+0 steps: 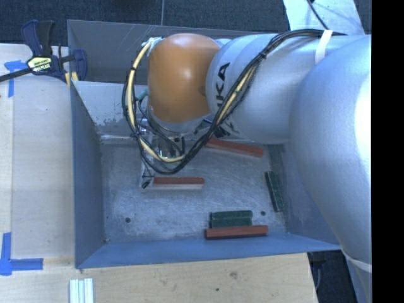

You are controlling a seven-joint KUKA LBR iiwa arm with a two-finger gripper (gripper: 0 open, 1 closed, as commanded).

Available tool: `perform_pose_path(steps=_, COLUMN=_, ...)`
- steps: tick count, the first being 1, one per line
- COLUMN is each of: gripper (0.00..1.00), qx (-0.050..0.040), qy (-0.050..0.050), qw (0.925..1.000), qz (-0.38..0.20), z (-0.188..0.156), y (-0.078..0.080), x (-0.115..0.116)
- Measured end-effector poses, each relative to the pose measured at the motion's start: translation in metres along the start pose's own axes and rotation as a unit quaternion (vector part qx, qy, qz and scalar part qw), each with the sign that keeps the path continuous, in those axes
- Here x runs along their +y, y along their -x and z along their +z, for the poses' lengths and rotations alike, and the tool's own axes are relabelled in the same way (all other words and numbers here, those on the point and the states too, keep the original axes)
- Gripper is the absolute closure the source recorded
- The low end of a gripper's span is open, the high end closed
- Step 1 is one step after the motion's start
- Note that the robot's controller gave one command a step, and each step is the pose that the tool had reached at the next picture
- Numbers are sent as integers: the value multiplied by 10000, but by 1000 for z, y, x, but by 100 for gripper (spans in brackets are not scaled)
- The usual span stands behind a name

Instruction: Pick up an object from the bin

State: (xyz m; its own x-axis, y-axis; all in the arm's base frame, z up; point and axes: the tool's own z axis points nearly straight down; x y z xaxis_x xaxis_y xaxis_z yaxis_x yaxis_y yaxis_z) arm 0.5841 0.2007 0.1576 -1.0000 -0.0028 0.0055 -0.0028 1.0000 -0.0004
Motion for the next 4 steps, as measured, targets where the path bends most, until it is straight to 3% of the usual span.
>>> perform_pose_path(steps=1, gripper=0, qx=-14, qy=-16, qw=9783, qz=-2072, z=54, y=-3, x=-70)
perform_pose_path(steps=2, gripper=0, qx=-57, qy=3, qw=9388, qz=-3444, z=43, y=-4, x=4)
perform_pose_path(steps=3, gripper=0, qx=-85, qy=-22, qw=9453, qz=-3261, z=-19, y=28, x=-40)
perform_pose_path(steps=4, gripper=0, qx=0, qy=-1, qw=9515, qz=-3077, z=92, y=12, x=-37)
